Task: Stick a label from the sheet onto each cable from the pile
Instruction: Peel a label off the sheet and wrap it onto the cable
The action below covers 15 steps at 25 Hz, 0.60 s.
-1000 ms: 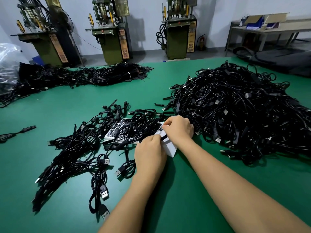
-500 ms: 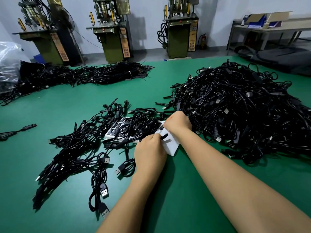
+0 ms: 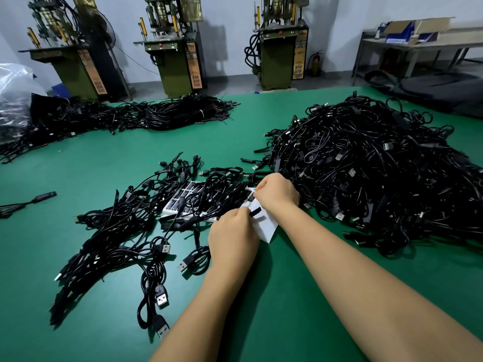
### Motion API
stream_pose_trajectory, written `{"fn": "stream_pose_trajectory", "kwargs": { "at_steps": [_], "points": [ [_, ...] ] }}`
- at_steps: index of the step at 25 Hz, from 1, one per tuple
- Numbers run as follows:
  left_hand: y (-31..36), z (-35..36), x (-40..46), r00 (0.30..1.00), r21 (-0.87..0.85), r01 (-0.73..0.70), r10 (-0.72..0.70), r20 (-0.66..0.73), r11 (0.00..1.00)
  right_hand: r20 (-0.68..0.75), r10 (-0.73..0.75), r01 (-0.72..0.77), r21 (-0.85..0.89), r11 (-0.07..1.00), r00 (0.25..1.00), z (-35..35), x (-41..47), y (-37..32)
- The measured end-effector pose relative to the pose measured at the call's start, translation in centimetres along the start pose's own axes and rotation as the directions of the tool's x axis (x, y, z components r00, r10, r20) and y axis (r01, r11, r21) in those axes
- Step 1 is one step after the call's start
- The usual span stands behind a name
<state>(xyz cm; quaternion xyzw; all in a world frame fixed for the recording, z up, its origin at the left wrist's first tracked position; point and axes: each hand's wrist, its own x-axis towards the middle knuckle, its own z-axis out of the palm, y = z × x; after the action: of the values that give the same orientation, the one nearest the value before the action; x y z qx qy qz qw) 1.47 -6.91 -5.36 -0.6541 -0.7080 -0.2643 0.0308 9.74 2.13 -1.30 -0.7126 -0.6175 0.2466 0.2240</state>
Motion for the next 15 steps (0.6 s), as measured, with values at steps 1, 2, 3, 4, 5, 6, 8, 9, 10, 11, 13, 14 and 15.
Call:
{"fn": "stream_pose_trajectory", "kwargs": {
  "at_steps": [1, 2, 3, 4, 5, 6, 8, 9, 10, 11, 13, 14, 15],
  "points": [
    [0.01, 0.04, 0.02, 1.0, 0.004, 0.003, -0.003, 0.003, 1.0, -0.023, -0.016, 0.016, 0.004, 1.0, 1.0, 0.11, -0.18, 0.15],
    [0.02, 0.06, 0.04, 1.0, 0.007, 0.006, -0.006, 0.005, 1.0, -0.041, -0.027, 0.028, 0.011, 1.0, 0.999, 0.18, -0.3, 0.29],
    [0.02, 0.05, 0.05, 1.0, 0.009, 0.007, -0.007, 0.005, 1.0, -0.053, -0.033, 0.034, 0.022, 0.999, 0.998, 0.22, -0.32, 0.41],
    [0.02, 0.03, 0.05, 1.0, 0.007, 0.007, -0.007, 0.004, 1.0, -0.057, -0.034, 0.035, 0.031, 0.999, 0.998, 0.25, -0.35, 0.47],
    [0.01, 0.01, 0.04, 1.0, 0.003, 0.005, -0.005, 0.001, 1.0, -0.056, -0.031, 0.033, 0.037, 0.999, 0.998, 0.26, -0.34, 0.46],
    [0.0, -0.01, 0.04, 1.0, -0.002, 0.004, -0.004, -0.002, 1.0, -0.051, -0.026, 0.028, 0.039, 0.999, 0.998, 0.25, -0.3, 0.37],
    [0.0, -0.06, -0.01, 1.0, 0.0, 0.002, -0.002, -0.004, 1.0, -0.042, -0.022, 0.023, 0.019, 1.0, 0.999, 0.19, -0.22, 0.19],
    [0.02, -0.08, -0.05, 1.0, 0.003, -0.001, 0.001, -0.004, 1.0, -0.041, -0.027, 0.028, 0.004, 1.0, 0.999, 0.14, -0.22, 0.14],
    [0.04, -0.09, -0.08, 1.0, 0.003, -0.004, 0.004, -0.006, 1.0, -0.04, -0.034, 0.034, -0.008, 0.999, 0.999, 0.1, -0.21, 0.08],
    [0.06, -0.11, -0.11, 1.0, 0.001, -0.004, 0.004, -0.007, 1.0, -0.035, -0.039, 0.038, -0.017, 0.999, 0.999, 0.01, -0.15, 0.02],
    [0.1, -0.14, -0.07, 1.0, 0.002, 0.002, -0.002, -0.007, 1.0, -0.017, -0.042, 0.041, -0.028, 0.999, 0.999, -0.13, -0.07, -0.09],
    [0.11, -0.14, -0.05, 1.0, 0.004, 0.003, -0.003, -0.006, 1.0, -0.006, -0.045, 0.044, -0.039, 0.998, 0.999, -0.11, -0.06, -0.08],
    [0.13, -0.13, -0.05, 1.0, 0.005, 0.003, -0.003, -0.005, 1.0, 0.005, -0.05, 0.05, -0.057, 0.997, 0.999, -0.11, -0.04, -0.07]
  ]
}}
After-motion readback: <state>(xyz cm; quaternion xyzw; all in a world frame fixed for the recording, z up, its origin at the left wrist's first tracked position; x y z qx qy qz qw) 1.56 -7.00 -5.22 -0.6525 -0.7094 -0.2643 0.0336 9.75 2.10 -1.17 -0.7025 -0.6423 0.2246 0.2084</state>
